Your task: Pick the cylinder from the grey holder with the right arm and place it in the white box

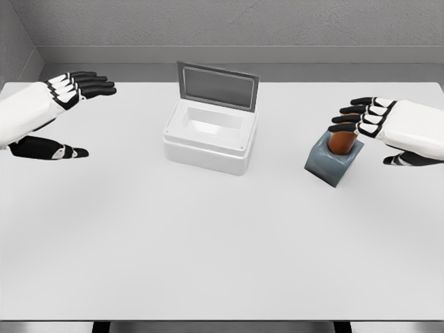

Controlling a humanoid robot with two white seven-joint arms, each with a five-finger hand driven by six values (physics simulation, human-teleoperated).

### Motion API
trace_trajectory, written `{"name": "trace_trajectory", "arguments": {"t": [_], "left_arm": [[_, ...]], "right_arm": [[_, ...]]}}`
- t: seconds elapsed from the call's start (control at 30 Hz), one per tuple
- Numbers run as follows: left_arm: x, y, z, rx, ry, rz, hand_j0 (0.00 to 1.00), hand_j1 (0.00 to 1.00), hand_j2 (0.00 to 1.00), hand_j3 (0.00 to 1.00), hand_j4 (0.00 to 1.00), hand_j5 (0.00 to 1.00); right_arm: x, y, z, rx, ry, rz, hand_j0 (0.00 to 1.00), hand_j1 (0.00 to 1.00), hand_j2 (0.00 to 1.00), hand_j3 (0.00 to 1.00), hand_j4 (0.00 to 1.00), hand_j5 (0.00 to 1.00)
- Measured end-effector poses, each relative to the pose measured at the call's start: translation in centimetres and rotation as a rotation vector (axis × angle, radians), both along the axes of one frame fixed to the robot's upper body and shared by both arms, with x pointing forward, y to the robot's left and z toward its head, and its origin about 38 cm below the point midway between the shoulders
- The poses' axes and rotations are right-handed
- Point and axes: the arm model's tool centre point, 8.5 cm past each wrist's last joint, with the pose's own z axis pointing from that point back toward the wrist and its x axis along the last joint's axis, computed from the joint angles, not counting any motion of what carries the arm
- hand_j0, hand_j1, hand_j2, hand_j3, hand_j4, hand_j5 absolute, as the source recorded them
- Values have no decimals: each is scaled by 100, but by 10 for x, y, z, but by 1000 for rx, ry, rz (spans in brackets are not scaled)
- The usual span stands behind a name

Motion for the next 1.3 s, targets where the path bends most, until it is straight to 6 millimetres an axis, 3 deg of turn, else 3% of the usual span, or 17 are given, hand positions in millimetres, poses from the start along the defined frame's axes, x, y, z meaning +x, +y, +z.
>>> {"name": "trace_trajectory", "arguments": {"t": [0.2, 0.4, 0.53, 0.63, 0.73, 0.87, 1.03, 1.3], "left_arm": [[4, -6, -9, -40, 108, -7, 100, 100, 100, 100, 100, 100], [28, -12, -5, -196, 329, 6, 100, 100, 100, 100, 100, 100], [45, -14, -14, -360, 525, -8, 100, 100, 100, 100, 100, 100], [63, -19, -8, -434, 609, -19, 100, 100, 100, 100, 100, 100], [79, -23, -19, -491, 696, -13, 100, 100, 100, 100, 100, 100], [93, -23, -39, -549, 775, 15, 100, 100, 100, 100, 100, 100], [99, -18, -54, -571, 810, 46, 100, 100, 100, 100, 100, 100], [99, -18, -58, -568, 810, 52, 100, 100, 100, 100, 100, 100]], "right_arm": [[3, 1, 12, 21, -27, 1, 100, 100, 100, 100, 100, 100], [17, 10, 68, -66, -191, 23, 99, 99, 99, 99, 99, 99], [36, 31, 57, -249, -100, 40, 99, 99, 99, 99, 99, 99], [44, 38, 52, -334, -67, 43, 99, 99, 99, 99, 99, 99], [51, 40, 57, -386, -73, 34, 99, 99, 99, 99, 99, 99], [62, 41, 37, -429, -22, 30, 99, 99, 99, 99, 99, 99], [73, 54, 17, -465, 11, 51, 98, 98, 98, 98, 98, 98], [81, 67, -12, -509, 52, 76, 98, 98, 98, 98, 98, 98]]}}
